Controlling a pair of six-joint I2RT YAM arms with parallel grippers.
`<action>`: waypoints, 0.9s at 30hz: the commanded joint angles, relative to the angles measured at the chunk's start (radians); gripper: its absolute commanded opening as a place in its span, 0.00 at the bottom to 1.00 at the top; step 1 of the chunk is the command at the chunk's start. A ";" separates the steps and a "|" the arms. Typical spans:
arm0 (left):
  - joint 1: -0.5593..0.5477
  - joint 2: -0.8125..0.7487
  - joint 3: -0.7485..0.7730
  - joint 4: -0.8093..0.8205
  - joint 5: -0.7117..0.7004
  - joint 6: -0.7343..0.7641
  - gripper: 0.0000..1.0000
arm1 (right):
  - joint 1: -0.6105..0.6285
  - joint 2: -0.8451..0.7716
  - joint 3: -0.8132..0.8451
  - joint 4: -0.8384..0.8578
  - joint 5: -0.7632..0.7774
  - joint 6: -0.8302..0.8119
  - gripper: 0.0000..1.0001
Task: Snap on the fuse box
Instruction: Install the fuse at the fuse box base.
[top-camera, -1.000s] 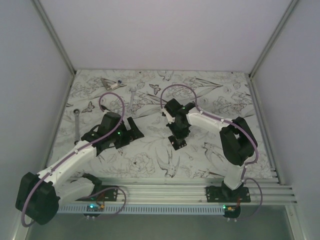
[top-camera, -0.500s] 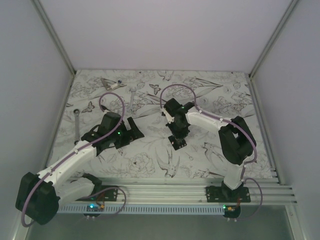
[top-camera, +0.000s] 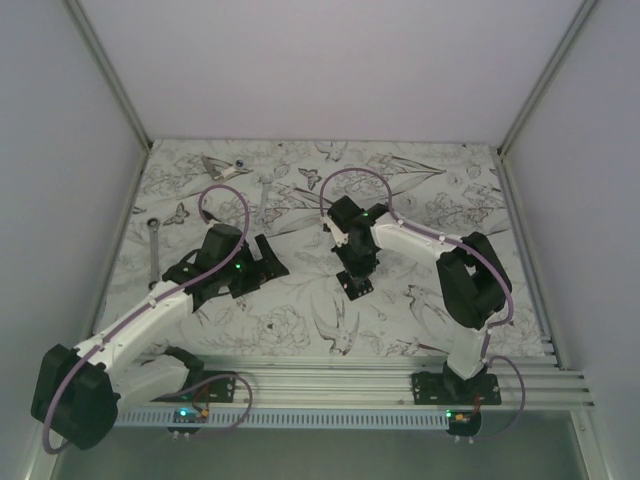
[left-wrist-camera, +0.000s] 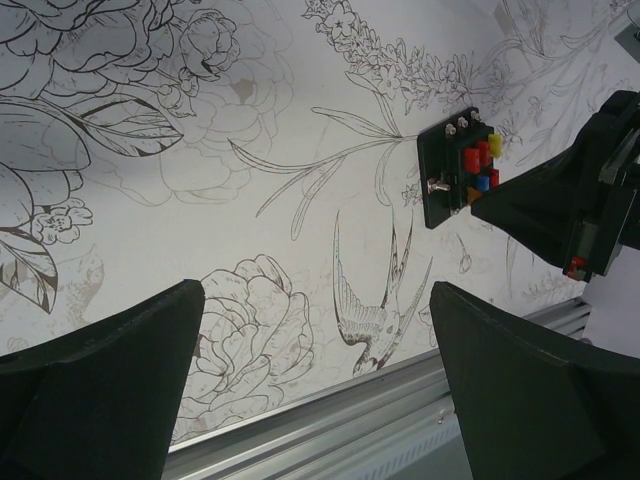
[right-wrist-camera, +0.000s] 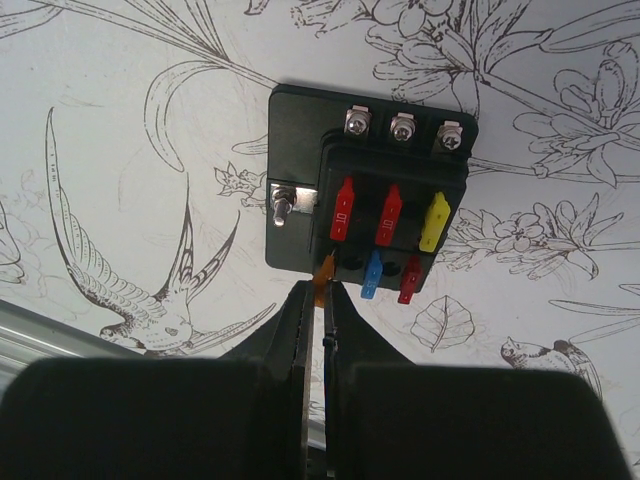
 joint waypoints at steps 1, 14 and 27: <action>0.009 -0.010 -0.016 -0.015 0.018 0.016 1.00 | -0.024 0.007 -0.007 0.032 -0.029 -0.030 0.00; 0.009 -0.030 -0.021 -0.018 0.019 0.013 1.00 | -0.052 -0.032 -0.027 0.053 -0.132 -0.053 0.00; 0.009 -0.026 -0.019 -0.017 0.017 0.002 1.00 | -0.060 -0.035 -0.065 0.083 -0.074 0.020 0.00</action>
